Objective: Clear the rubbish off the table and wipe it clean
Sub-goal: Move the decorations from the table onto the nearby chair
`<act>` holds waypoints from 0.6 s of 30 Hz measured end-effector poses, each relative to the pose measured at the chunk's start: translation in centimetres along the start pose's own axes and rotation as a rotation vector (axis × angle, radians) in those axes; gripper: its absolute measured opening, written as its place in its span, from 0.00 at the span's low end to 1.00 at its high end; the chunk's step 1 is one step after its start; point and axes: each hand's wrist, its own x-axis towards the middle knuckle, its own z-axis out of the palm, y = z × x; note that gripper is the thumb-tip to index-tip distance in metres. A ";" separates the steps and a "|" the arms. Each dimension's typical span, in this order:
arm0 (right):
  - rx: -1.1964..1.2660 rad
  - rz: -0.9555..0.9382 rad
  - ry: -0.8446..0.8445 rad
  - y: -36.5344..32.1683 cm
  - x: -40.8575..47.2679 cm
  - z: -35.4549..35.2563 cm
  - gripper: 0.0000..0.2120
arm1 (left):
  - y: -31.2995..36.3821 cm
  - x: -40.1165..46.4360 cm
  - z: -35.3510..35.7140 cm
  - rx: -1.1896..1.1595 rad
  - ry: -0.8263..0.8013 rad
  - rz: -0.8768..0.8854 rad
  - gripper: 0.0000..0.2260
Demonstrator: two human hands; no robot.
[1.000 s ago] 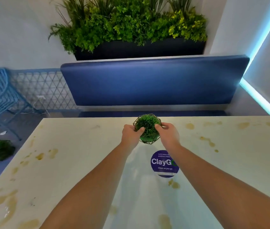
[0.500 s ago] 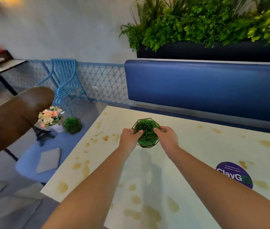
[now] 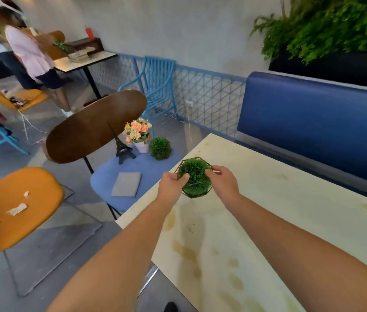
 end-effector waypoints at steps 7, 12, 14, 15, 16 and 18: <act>0.023 -0.015 -0.061 -2.9 4.0 10.1 0.14 | -3.1 7.5 -7.8 0.026 0.050 -0.057 0.26; -0.001 0.010 -0.076 -4.7 8.1 17.8 0.16 | -3.0 12.2 -13.8 0.057 -0.038 -0.082 0.13; -0.028 0.023 -0.099 -5.2 10.0 20.9 0.18 | -3.6 14.2 -15.8 0.047 -0.039 -0.112 0.10; -0.041 0.031 -0.111 -5.3 10.8 22.2 0.18 | -3.6 14.9 -16.6 0.032 -0.037 -0.114 0.09; -0.052 0.037 -0.124 -5.3 11.4 23.2 0.19 | -3.7 15.3 -17.2 0.026 -0.038 -0.114 0.06; -0.086 0.045 -0.148 -5.3 13.1 25.7 0.19 | -3.8 16.8 -18.5 0.035 -0.051 -0.111 0.08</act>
